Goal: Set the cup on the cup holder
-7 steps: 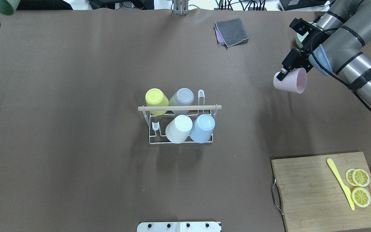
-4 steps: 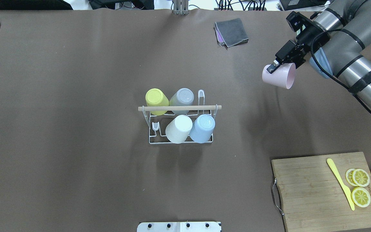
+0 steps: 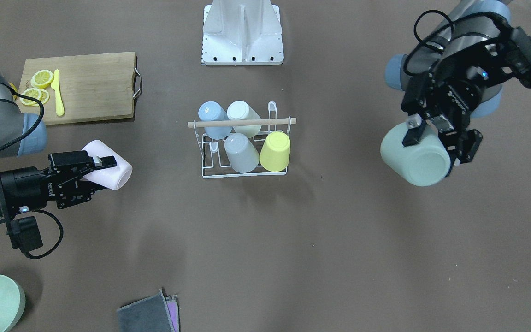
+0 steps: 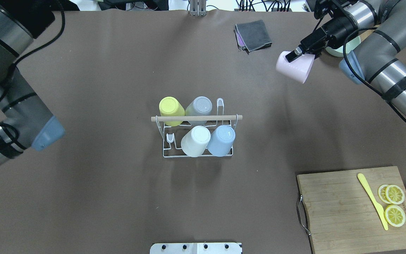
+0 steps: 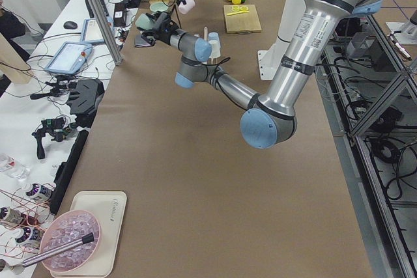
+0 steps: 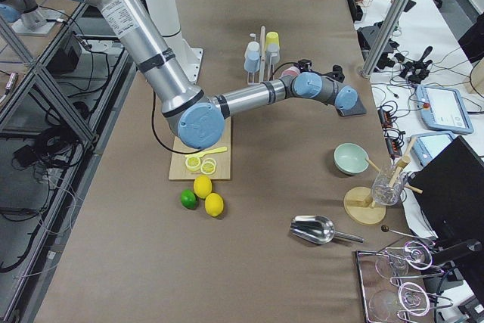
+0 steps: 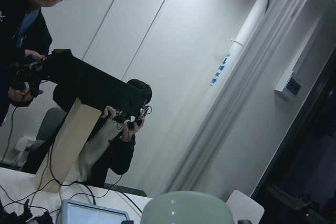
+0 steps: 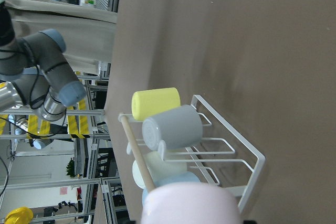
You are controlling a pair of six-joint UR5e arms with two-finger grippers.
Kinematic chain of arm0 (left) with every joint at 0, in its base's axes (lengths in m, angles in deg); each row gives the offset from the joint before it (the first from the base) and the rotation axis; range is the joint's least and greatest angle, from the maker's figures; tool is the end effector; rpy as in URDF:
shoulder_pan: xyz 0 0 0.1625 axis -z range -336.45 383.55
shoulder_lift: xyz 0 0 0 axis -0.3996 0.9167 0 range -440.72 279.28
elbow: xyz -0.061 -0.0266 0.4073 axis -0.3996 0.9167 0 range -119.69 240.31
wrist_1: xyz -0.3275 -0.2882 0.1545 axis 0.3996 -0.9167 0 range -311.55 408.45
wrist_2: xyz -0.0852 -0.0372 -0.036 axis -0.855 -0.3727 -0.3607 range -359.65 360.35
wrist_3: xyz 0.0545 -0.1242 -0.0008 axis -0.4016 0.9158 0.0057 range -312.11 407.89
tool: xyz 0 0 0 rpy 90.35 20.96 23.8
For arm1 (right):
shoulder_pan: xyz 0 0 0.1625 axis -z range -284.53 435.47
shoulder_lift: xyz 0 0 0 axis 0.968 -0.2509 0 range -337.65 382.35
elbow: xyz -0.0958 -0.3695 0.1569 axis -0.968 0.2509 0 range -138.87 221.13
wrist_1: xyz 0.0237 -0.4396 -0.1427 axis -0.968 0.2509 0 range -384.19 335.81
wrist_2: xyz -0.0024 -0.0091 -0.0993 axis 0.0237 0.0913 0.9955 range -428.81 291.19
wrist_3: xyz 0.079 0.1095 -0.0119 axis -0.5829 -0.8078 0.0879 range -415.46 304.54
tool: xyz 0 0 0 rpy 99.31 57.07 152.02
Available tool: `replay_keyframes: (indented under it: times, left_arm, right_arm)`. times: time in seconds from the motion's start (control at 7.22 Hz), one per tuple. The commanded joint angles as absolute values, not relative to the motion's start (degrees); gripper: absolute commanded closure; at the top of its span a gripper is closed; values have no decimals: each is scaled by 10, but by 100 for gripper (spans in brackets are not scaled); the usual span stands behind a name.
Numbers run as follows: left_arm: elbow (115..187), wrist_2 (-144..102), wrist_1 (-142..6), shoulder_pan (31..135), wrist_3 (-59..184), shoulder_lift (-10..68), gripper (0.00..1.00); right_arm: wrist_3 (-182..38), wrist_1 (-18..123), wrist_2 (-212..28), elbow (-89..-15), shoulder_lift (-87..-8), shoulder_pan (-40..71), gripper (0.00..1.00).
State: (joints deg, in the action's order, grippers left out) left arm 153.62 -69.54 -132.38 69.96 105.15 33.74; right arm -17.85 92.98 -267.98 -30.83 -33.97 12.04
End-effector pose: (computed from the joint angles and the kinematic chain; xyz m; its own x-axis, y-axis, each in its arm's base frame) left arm 0.3021 -0.5784 0.1832 0.2029 0.5235 -0.8275 0.9256 0.1731 0.3365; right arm -0.3364 -0.6841 0.3627 -0.4333 -0.2845 0.8552 0.2195 0.8870 0.4063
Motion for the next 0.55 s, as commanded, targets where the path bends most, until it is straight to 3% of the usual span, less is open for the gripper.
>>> replay_keyframes:
  times: [0.0,0.42]
  left_arm:
    - [1580,-606,-1330,589,960,322,100]
    - [1579,-493,-1364,447,868,320,100]
  right_arm:
    - [-39,930,-2764,-310,-336,118,78]
    - [198,929,-2875,-308,-335,123,77]
